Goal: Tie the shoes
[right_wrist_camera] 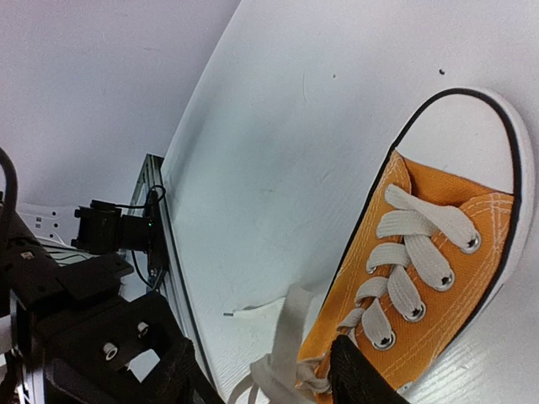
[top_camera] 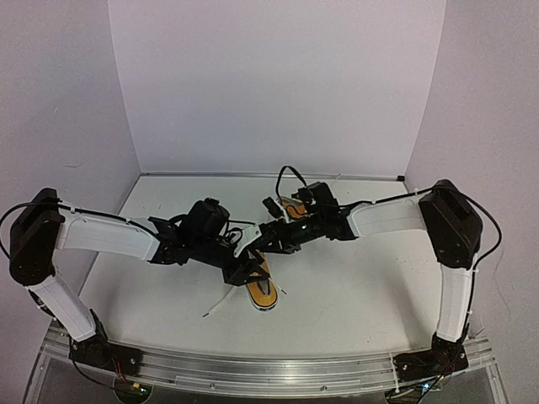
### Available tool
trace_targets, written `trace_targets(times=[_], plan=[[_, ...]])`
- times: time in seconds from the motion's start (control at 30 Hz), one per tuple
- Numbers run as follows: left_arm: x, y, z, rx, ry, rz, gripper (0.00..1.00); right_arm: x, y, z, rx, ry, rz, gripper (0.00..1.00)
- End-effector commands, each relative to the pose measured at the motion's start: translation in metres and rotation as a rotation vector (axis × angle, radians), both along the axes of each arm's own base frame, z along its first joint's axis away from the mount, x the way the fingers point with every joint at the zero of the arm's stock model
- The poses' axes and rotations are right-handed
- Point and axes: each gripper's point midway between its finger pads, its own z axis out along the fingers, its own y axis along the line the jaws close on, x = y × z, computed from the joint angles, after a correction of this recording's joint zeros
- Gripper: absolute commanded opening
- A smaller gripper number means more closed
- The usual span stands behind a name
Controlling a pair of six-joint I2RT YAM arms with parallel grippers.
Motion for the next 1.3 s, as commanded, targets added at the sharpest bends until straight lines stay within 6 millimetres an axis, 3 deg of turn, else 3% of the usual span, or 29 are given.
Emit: trace_targets(times=[0.0, 0.2, 0.33, 0.6, 0.73, 0.87, 0.97, 1.07, 1.17, 1.27], plan=[[0.001, 0.004, 0.036, -0.085, -0.007, 0.010, 0.57, 0.005, -0.018, 0.035, 0.023, -0.075, -0.021, 0.63], [0.031, 0.034, 0.056, -0.190, 0.037, 0.132, 0.58, -0.004, -0.034, 0.025, -0.014, -0.064, -0.031, 0.65], [0.048, 0.052, 0.053, -0.184, 0.038, 0.219, 0.55, -0.008, -0.039, 0.022, -0.029, -0.063, -0.034, 0.63], [0.035, 0.053, 0.027, -0.137, 0.100, 0.163, 0.55, -0.024, -0.048, 0.021, -0.035, -0.047, -0.019, 0.59], [0.046, 0.052, 0.020, -0.129, 0.093, 0.212, 0.53, -0.032, -0.050, 0.006, -0.062, -0.026, -0.012, 0.57], [0.048, 0.043, 0.019, -0.141, 0.129, 0.190, 0.46, -0.041, -0.042, 0.005, -0.075, -0.045, 0.004, 0.54], [0.051, 0.042, 0.018, -0.161, 0.135, 0.216, 0.42, -0.044, -0.031, 0.014, -0.068, -0.085, 0.009, 0.52], [0.070, 0.053, 0.020, -0.184, 0.136, 0.332, 0.40, -0.045, -0.018, 0.027, -0.056, -0.132, 0.012, 0.52], [0.091, 0.065, 0.014, -0.185, 0.172, 0.430, 0.42, -0.044, -0.006, 0.037, -0.054, -0.171, 0.005, 0.53], [0.099, 0.067, 0.011, -0.192, 0.202, 0.460, 0.47, -0.039, 0.005, 0.039, -0.067, -0.196, -0.004, 0.53]])
